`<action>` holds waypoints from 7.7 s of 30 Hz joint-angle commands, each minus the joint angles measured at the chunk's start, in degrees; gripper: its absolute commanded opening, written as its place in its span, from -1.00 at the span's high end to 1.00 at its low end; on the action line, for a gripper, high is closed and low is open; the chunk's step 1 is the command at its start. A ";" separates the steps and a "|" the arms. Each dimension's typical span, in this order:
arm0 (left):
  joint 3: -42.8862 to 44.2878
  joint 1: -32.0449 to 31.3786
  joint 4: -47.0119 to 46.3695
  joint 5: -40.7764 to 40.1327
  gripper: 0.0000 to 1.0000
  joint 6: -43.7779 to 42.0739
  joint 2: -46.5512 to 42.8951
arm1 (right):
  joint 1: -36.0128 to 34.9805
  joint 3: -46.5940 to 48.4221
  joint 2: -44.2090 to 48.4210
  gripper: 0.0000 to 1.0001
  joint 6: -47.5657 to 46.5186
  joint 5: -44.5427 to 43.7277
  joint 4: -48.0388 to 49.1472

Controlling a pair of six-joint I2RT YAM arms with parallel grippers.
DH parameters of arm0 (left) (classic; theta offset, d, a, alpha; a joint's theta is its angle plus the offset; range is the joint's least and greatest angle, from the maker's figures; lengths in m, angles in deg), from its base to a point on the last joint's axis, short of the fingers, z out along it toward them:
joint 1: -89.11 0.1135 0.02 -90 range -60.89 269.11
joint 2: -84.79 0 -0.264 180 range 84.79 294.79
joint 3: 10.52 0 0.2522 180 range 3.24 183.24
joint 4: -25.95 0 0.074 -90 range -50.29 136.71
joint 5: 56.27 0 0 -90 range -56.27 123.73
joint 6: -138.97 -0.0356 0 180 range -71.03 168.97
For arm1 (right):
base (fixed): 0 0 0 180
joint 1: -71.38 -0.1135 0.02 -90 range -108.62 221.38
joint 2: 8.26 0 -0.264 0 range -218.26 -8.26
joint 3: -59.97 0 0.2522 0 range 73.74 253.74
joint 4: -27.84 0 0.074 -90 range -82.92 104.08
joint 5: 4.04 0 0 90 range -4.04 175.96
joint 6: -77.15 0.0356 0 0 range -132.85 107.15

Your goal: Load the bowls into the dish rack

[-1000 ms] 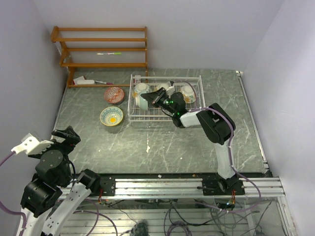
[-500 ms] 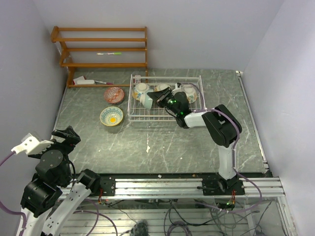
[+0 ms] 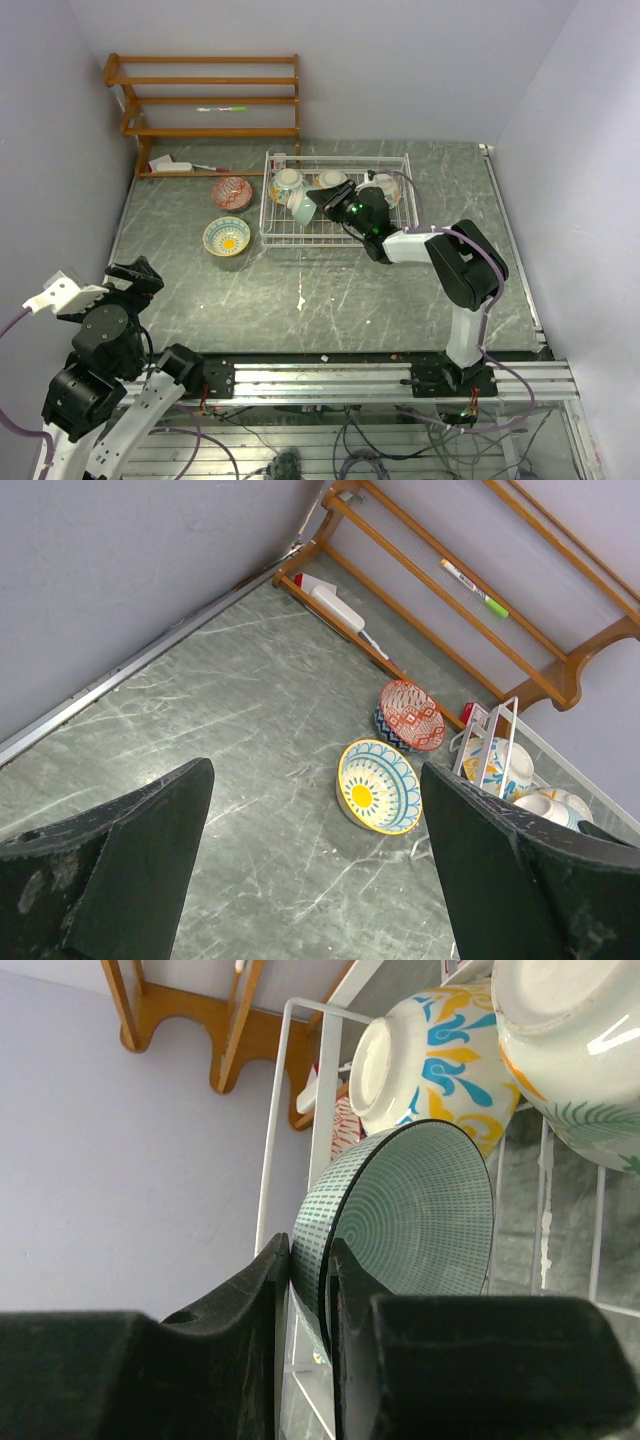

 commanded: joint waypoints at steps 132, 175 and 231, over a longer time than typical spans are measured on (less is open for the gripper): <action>19.72 26.41 -36.08 44.26 -0.91 -7.07 73.44 | 7.39 4.39 42.52 -0.97 -48.31 1.46 -63.13; 45.07 19.13 -27.00 50.87 -0.52 -14.02 112.42 | 21.10 -4.96 45.50 -0.92 -48.96 11.12 -62.47; 29.37 13.34 -49.66 67.49 0.86 -6.82 70.06 | 22.27 -3.31 58.62 -0.89 -39.51 8.06 -62.85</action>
